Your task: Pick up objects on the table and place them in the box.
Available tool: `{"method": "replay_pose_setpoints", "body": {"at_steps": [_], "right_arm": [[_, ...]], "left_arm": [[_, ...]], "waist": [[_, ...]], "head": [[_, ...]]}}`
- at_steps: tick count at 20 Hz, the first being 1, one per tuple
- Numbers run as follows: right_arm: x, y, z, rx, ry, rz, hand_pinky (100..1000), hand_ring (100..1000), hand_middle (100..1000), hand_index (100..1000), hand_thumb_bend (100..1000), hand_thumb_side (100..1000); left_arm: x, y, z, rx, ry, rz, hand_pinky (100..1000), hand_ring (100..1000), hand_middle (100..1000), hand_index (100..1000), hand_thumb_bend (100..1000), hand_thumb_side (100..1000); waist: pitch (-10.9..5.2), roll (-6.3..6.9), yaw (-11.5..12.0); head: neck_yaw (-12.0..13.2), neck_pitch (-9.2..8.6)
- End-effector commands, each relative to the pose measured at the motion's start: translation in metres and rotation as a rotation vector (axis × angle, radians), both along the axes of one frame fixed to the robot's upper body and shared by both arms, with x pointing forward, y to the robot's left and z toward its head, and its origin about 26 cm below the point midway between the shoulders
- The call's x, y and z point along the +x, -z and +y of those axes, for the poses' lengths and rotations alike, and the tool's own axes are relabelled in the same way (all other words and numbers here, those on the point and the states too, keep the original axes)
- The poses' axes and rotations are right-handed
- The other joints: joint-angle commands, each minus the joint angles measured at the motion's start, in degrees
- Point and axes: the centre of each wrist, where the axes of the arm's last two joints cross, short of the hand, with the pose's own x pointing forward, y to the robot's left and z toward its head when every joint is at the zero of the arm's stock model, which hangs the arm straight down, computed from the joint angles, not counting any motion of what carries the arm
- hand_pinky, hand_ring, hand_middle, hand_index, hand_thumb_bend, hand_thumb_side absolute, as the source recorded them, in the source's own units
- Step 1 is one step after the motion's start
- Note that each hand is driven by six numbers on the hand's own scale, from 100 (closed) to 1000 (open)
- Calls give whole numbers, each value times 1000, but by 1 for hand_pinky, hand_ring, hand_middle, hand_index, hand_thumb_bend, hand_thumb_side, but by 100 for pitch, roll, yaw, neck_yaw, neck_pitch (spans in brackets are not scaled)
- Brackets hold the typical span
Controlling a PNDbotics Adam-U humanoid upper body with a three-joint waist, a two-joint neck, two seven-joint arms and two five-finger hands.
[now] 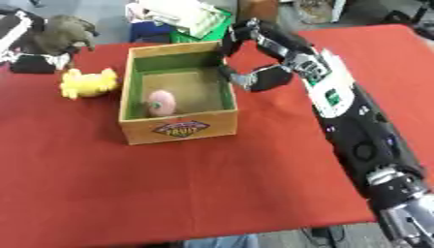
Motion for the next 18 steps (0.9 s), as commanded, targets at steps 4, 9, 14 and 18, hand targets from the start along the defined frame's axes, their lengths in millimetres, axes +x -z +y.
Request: {"method": "replay_pose_setpoints", "body": {"at_steps": [4,9,14,18], "right_arm": [[-4,-9,26,-153,-192,-73,590,584,577,649,328,573],[-5,-6,31,-177,-211,-60,594,586,578,654,337,578],[-5,-6,30,-176,-213,-54,594,585,576,653,333,576],[-4,-6,26,-173,-205,-51,593,585,575,652,333,575]], "left_arm": [[11,-11,-25,72,76,-30,582,437,299,589,103,227],[12,1,-51,157,230,53,703,705,658,816,658,322],[9,-5,-55,160,311,86,774,829,841,915,904,702],[6,-17,-51,85,306,29,781,839,859,935,932,780]], "waist": [[-65,23,-103],[-41,47,-201],[-40,59,-186],[-39,68,-136]], "head": [[95,28],[131,20],[115,7],[92,-5]]}}
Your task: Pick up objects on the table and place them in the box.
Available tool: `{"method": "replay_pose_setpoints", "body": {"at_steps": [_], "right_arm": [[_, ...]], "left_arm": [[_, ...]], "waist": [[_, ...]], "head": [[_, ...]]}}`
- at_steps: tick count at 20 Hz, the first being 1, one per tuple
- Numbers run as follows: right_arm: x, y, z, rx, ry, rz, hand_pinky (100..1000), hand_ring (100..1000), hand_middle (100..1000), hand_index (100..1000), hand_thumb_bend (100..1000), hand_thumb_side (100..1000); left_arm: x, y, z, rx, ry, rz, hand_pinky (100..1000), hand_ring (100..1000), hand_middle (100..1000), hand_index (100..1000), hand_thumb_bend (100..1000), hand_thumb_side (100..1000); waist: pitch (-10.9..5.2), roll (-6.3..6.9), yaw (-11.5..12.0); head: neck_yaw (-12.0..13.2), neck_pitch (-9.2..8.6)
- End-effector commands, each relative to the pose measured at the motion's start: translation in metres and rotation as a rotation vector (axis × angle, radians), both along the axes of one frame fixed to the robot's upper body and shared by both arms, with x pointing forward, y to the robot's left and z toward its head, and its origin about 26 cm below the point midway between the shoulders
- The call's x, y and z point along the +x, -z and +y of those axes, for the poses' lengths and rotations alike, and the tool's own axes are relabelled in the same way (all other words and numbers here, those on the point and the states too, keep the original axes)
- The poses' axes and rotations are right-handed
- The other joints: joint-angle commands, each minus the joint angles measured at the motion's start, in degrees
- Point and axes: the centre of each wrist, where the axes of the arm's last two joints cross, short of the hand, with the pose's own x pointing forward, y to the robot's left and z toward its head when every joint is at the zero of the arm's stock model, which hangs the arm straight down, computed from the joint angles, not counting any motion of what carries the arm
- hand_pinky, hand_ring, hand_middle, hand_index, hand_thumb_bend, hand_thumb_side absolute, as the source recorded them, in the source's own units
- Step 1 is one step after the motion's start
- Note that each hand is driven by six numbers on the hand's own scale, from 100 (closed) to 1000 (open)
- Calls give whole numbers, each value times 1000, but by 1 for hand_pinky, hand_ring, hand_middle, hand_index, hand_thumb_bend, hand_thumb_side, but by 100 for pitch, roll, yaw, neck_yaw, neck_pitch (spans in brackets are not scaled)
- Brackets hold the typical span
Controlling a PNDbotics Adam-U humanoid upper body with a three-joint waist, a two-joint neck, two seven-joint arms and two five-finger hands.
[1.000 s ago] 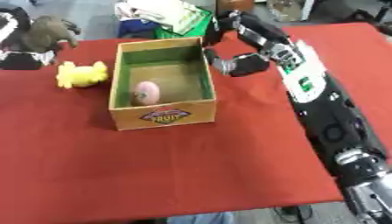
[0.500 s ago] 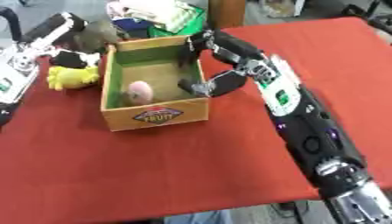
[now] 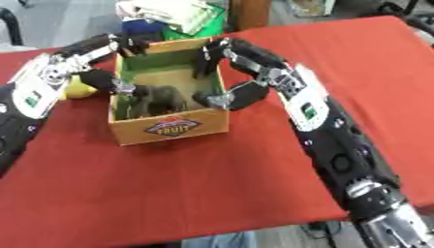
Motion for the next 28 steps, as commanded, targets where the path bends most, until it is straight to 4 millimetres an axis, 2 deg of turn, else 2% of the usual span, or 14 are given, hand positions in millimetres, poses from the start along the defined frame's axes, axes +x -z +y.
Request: {"method": "replay_pose_setpoints", "body": {"at_steps": [1,2,3,4,6,10,15,17,21,22,27,28], "right_arm": [[2,-13,-2,-141,-176,-130,593,585,575,652,333,576],[2,-13,-2,-141,-175,-128,594,585,575,652,334,577],[3,-13,-3,-142,-173,-127,594,585,575,652,334,577],[3,-12,-4,-143,-171,-126,594,585,575,652,334,577],[3,-12,-6,-142,-167,-124,594,585,575,652,333,576],[4,-10,-9,-146,-158,-120,594,584,575,652,334,577],[4,-8,-10,-154,-156,-116,592,583,573,651,335,576],[3,-8,-8,-153,-162,-116,593,583,573,651,336,577],[3,-8,-7,-153,-168,-116,593,583,573,651,336,577],[2,-10,-4,-149,-175,-119,593,582,572,651,338,578],[-1,-14,8,-140,-207,-130,592,582,570,650,339,579],[-1,-15,9,-139,-211,-131,591,581,569,649,338,578]], "left_arm": [[-2,-27,10,-54,-17,-77,775,831,847,926,895,753],[-3,-31,15,-77,-40,-97,766,815,823,910,812,675],[-4,-34,21,-100,-76,-120,744,769,766,879,612,406],[-5,-37,27,-125,-122,-145,724,727,713,857,580,329],[-7,-36,40,-178,-214,-177,698,680,644,836,509,295],[-9,-27,75,-216,-403,-185,688,662,613,811,439,264],[-9,-4,109,-75,-538,-138,739,744,721,843,527,282],[-8,4,112,0,-545,-133,750,763,748,848,631,286],[-7,11,115,57,-543,-136,750,763,748,848,631,286],[-6,15,115,70,-539,-124,769,799,794,858,790,301],[-5,27,122,132,-543,-86,772,802,803,861,795,306],[-5,29,123,139,-545,-84,772,801,804,861,816,330]], "waist": [[-92,-4,23],[-95,-3,43],[-99,-3,65],[-105,-2,90],[-112,1,142],[-120,12,238],[-120,19,266],[-118,9,251],[-115,0,241],[-97,-24,197],[-26,-73,-11],[-7,-73,-36]], "head": [[-20,-7],[-36,-8],[-48,-7],[-57,-5],[-88,-10],[-160,-1],[-194,-8],[-200,-10],[-202,-11],[-199,-31],[-126,-86],[-113,-100]]}}
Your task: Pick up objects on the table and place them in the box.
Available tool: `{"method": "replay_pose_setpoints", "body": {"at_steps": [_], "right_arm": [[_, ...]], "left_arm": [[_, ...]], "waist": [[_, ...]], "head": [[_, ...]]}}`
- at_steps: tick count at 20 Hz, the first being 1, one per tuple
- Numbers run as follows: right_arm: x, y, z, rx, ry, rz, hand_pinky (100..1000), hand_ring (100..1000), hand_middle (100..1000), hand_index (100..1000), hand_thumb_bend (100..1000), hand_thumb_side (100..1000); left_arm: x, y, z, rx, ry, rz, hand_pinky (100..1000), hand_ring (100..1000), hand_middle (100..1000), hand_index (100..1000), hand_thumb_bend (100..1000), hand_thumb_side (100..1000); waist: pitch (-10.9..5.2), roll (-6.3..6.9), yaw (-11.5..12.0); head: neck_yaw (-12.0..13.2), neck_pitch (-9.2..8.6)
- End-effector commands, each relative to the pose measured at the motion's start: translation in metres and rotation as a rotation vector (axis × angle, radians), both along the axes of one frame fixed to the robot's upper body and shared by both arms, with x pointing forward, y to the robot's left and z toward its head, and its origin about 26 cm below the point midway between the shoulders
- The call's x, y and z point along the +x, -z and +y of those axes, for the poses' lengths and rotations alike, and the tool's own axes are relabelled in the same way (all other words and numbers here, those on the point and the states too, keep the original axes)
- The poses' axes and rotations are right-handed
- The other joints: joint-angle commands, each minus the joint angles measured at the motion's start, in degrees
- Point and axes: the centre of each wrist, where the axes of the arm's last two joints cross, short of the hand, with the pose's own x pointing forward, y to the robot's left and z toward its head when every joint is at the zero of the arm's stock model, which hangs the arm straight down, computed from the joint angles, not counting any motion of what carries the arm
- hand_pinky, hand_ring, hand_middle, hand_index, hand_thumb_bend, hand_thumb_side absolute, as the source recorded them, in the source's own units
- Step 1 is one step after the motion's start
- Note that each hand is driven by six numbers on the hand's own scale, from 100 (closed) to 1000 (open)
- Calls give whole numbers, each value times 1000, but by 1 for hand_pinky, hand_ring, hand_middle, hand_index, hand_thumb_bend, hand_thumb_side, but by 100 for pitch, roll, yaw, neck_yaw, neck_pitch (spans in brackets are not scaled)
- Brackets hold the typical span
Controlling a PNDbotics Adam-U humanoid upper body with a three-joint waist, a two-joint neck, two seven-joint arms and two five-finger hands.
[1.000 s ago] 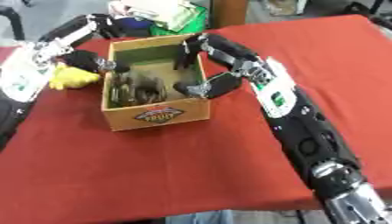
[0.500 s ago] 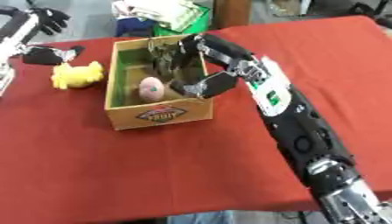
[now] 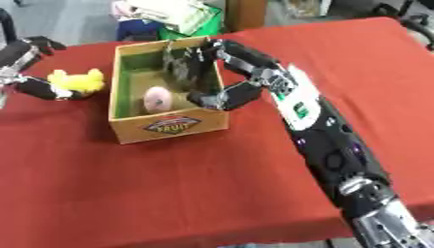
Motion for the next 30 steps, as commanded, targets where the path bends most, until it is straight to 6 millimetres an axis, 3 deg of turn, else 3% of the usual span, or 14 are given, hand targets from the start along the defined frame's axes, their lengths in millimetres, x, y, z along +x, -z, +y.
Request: {"method": "replay_pose_setpoints", "body": {"at_steps": [1,5,7,9,10,15,18,20,24,30], "right_arm": [[-1,-19,8,-145,-214,-159,591,581,569,649,339,578],[-2,-20,9,-150,-219,-160,590,580,568,647,340,578],[-2,-20,8,-152,-220,-160,590,579,568,647,340,578],[-2,-20,8,-154,-219,-158,589,579,566,646,340,577],[-1,-19,8,-154,-218,-157,589,578,566,646,340,577],[-1,-18,6,-156,-213,-155,589,578,566,646,340,578],[-1,-18,5,-156,-210,-153,588,578,566,646,340,578],[-1,-17,5,-156,-210,-152,588,578,565,645,339,577],[-1,-15,5,-158,-210,-146,588,578,565,646,341,577],[-2,-11,10,-171,-223,-137,590,578,565,647,341,579]], "left_arm": [[2,-13,10,34,-15,-27,771,800,804,861,817,331],[1,-7,13,46,-31,-13,765,790,797,860,780,277],[1,-5,15,54,-47,-16,748,757,765,848,604,283],[0,-5,16,60,-65,-34,721,699,689,814,474,260],[0,-4,16,60,-76,-42,696,651,626,784,361,238],[-1,2,19,42,-134,-86,571,459,437,666,118,204],[-1,2,20,16,-154,-117,512,354,302,562,100,198],[1,-4,16,-5,-145,-160,510,341,278,554,100,196],[5,-25,-2,-47,-59,-252,520,345,275,570,100,194],[12,-64,-53,-64,184,-347,530,350,280,572,100,186]], "waist": [[-60,-4,-34],[-2,2,-87],[15,7,-107],[25,12,-122],[28,13,-129],[27,17,-140],[18,25,-134],[7,30,-126],[-20,46,-120],[-68,77,-141]], "head": [[48,-84],[70,-118],[81,-133],[85,-146],[86,-149],[69,-154],[67,-155],[58,-158],[58,-157],[101,-150]]}}
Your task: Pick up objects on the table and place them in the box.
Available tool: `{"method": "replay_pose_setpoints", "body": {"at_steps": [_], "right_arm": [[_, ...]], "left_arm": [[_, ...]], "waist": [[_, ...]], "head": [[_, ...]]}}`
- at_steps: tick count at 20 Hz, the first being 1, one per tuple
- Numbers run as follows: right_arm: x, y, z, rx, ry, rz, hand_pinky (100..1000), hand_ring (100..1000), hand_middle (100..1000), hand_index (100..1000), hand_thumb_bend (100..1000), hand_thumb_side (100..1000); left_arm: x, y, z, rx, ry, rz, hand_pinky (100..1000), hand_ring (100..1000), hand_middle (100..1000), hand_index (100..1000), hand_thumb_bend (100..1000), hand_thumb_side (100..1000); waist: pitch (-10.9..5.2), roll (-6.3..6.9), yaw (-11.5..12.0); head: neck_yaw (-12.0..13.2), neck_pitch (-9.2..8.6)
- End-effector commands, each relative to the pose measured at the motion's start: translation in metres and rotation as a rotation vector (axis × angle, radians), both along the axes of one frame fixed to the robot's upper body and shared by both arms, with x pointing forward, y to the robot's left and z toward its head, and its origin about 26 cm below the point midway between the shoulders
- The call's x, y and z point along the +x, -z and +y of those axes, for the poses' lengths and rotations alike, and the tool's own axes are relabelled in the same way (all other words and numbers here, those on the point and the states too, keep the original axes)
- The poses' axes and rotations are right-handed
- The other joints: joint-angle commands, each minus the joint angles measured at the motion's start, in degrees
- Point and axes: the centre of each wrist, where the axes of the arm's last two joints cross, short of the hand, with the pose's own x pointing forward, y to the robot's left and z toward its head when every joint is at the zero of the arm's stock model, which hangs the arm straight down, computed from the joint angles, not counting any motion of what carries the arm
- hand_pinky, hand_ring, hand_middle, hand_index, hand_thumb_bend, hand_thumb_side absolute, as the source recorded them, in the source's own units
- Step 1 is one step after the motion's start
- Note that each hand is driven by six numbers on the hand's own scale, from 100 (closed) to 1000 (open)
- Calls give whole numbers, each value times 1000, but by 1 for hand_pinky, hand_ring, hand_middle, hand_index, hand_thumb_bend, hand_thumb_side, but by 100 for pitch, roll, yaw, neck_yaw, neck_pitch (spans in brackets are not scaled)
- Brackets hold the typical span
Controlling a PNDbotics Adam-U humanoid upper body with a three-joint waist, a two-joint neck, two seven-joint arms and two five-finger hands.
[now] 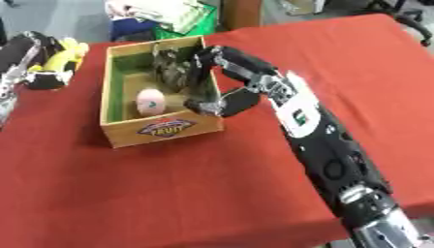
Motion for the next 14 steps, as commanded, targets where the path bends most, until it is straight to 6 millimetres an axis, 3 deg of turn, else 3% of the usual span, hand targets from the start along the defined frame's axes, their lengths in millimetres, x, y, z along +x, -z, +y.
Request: {"method": "replay_pose_setpoints", "body": {"at_steps": [1,4,10,12,13,14], "right_arm": [[-1,-7,5,-171,-216,-145,591,578,565,647,341,579],[-2,-6,9,-177,-225,-141,590,577,565,647,348,579],[-3,-4,12,-182,-236,-137,589,578,565,647,341,578],[-3,-4,12,-181,-237,-136,589,579,565,646,341,578],[-3,-4,12,-180,-237,-136,589,579,565,646,341,579],[-3,-4,12,-180,-237,-135,589,579,564,646,341,578]], "left_arm": [[1,-32,-24,20,125,-73,531,350,280,572,100,187],[-1,-36,-48,35,208,-57,541,368,297,587,100,194],[-1,-14,-77,77,352,56,565,441,377,632,124,197],[-2,-11,-82,77,396,79,604,532,492,699,399,232],[-2,-11,-83,80,414,91,663,629,620,780,638,293],[-3,-10,-83,84,428,104,691,684,691,816,748,366]], "waist": [[-136,6,-23],[-147,12,-45],[-161,21,-80],[-164,25,-79],[-166,28,-77],[-168,31,-75]], "head": [[34,-39],[75,-46],[120,-50],[121,-55],[116,-58],[110,-60]]}}
